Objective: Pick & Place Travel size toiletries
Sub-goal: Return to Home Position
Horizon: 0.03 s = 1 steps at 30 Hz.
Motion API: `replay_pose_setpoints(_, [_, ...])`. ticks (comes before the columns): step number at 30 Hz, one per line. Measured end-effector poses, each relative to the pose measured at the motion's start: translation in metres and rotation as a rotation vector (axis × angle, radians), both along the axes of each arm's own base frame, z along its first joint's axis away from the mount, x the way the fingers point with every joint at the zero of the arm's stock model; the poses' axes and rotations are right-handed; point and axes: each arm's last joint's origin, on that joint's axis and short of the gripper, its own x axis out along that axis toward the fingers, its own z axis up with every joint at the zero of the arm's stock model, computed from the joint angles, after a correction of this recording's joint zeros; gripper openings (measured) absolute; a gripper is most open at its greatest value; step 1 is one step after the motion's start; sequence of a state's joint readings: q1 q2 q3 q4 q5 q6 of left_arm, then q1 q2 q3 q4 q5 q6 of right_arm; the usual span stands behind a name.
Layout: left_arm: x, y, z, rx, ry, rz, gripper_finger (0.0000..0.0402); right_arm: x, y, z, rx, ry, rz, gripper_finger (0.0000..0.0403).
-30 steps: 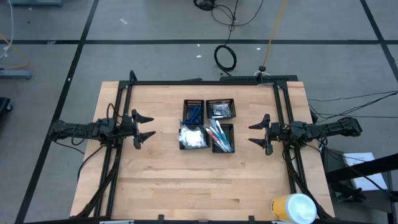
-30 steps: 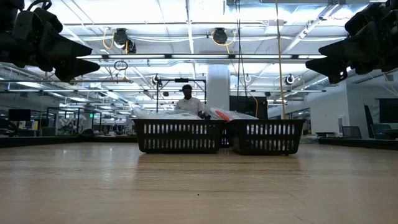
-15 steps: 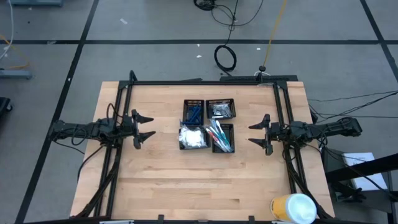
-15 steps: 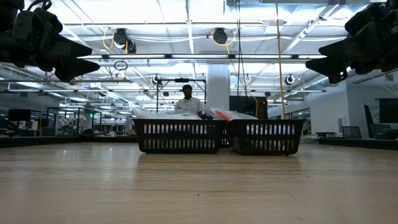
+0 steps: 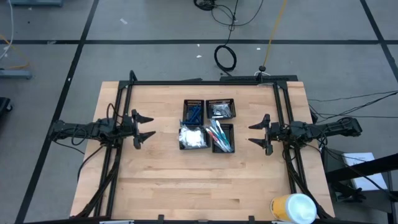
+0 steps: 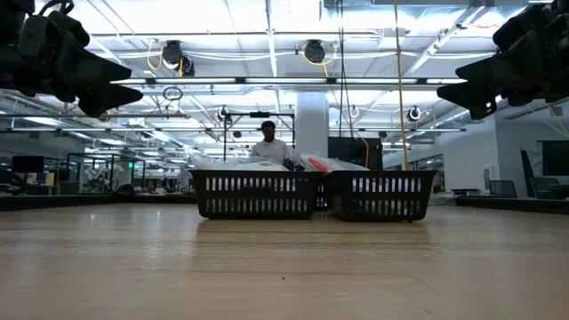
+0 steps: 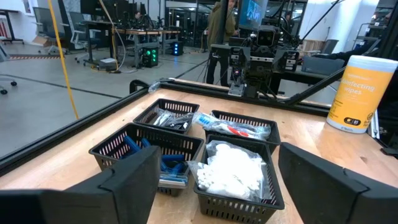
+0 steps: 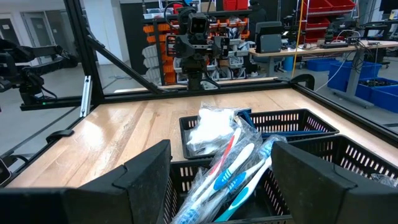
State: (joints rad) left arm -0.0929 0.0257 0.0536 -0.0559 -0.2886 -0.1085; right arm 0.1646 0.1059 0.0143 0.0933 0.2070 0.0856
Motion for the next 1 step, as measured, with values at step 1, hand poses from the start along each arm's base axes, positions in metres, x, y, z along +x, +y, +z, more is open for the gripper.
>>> replay_pose_setpoints(1, [0.0,0.0,0.0,0.0,0.0,0.0,0.0311,0.0,0.0,0.0,0.0,0.0,-0.001,0.0263])
